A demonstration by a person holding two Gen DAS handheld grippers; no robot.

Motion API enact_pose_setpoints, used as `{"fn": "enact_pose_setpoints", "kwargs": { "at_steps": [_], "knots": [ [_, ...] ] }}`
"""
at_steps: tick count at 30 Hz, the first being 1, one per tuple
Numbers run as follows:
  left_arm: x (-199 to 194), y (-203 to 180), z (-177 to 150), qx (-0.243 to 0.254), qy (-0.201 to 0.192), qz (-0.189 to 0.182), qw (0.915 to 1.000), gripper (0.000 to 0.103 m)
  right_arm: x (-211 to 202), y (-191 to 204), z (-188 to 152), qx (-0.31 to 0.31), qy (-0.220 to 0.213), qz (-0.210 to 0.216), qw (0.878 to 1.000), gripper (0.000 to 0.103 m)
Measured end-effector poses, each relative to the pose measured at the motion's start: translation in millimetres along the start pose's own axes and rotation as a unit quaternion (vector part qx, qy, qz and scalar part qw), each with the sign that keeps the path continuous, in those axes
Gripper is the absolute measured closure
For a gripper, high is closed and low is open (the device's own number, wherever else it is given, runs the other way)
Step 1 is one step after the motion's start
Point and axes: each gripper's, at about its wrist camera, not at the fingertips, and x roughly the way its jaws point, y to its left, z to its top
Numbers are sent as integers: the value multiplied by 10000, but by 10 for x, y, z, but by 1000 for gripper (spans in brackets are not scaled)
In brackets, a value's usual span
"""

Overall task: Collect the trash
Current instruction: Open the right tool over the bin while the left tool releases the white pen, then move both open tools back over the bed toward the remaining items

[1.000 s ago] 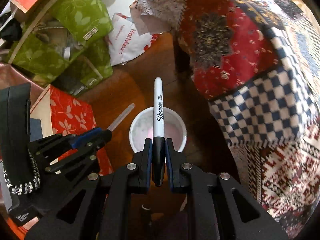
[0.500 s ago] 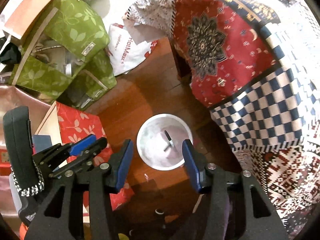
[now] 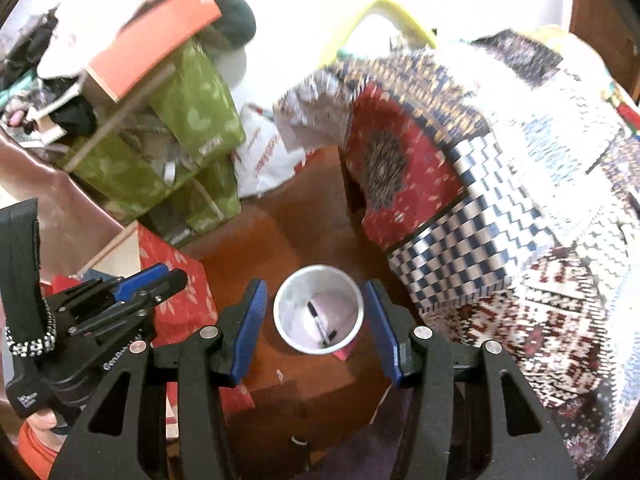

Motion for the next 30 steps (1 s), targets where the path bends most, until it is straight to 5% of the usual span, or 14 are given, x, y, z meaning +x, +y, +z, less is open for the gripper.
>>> {"fn": "enact_pose_setpoints", "kwargs": {
  "at_steps": [14,19,28,30],
  "knots": [
    [-1200,-883,95,629,-1210,-573,9890,81,-1413,-436,-254,293,-1433,-377,9885,56],
    [-1402,-1416,102,991,-1461,-907,9801,71,-1819,-752,-407,513,-1819,-691,9795,56],
    [-1365,-2443,98,1689,-1371,-1448,9653,67,-2362,-1519,-733,967,-2188,-1553,9585,55],
    [-1299,-2658,98,1829,-1293,-1529,9625,59,-2444,-1730,-819,1091,-2201,-1706,9542,55]
  ]
}}
